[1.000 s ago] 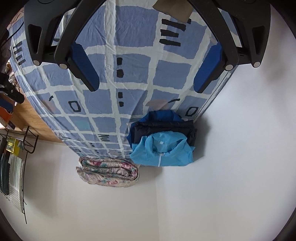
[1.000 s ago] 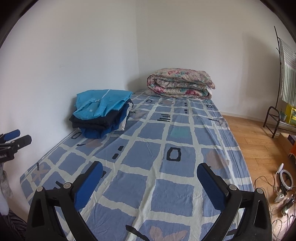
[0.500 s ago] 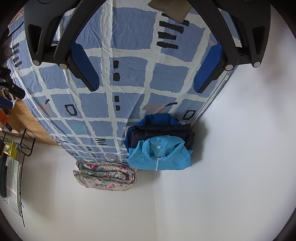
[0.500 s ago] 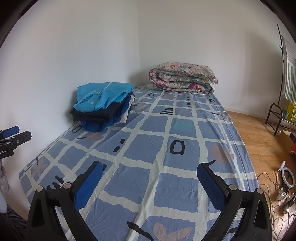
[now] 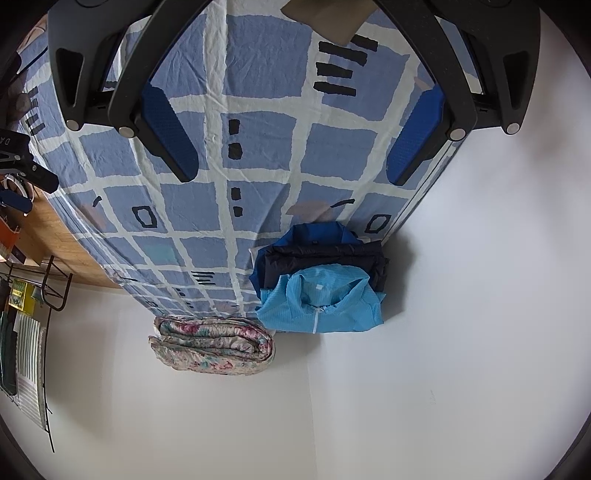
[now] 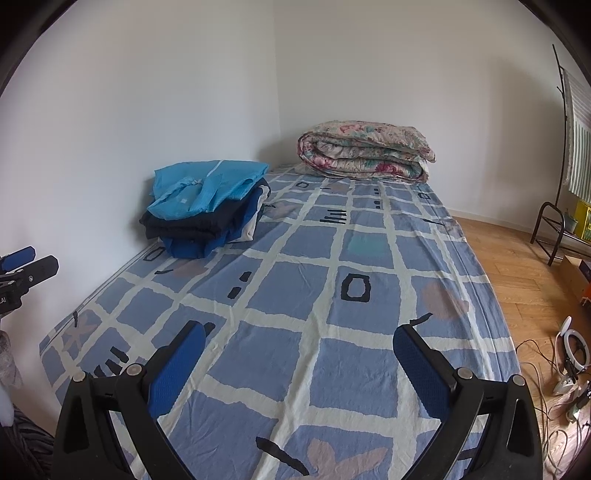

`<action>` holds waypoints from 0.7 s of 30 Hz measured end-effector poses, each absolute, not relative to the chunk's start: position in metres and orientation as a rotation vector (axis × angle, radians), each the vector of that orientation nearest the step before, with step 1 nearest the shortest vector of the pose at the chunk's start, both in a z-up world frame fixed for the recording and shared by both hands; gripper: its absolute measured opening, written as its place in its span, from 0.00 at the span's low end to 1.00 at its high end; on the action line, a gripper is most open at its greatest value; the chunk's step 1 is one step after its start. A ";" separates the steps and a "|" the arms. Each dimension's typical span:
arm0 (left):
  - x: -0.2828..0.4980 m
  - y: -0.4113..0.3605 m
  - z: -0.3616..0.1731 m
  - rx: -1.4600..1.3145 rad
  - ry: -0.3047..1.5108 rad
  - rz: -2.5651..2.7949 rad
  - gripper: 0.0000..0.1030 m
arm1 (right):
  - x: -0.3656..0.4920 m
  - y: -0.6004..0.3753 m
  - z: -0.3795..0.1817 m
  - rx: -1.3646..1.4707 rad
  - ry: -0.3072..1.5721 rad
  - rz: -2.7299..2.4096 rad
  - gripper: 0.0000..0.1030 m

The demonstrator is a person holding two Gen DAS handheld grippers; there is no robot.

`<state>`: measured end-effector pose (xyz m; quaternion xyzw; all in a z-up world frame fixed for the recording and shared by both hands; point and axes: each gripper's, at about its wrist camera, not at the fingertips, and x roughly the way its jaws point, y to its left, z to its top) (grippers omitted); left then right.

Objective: Fold large clothes

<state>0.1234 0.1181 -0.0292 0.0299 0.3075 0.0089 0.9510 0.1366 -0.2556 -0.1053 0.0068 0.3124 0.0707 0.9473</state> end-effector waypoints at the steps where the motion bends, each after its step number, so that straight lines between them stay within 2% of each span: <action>1: 0.123 0.118 -0.029 0.059 0.625 0.022 1.00 | 0.136 -0.255 -0.107 0.015 0.638 0.145 1.00; 21: 0.123 0.121 -0.030 0.051 0.640 0.043 1.00 | 0.137 -0.252 -0.113 0.015 0.658 0.160 1.00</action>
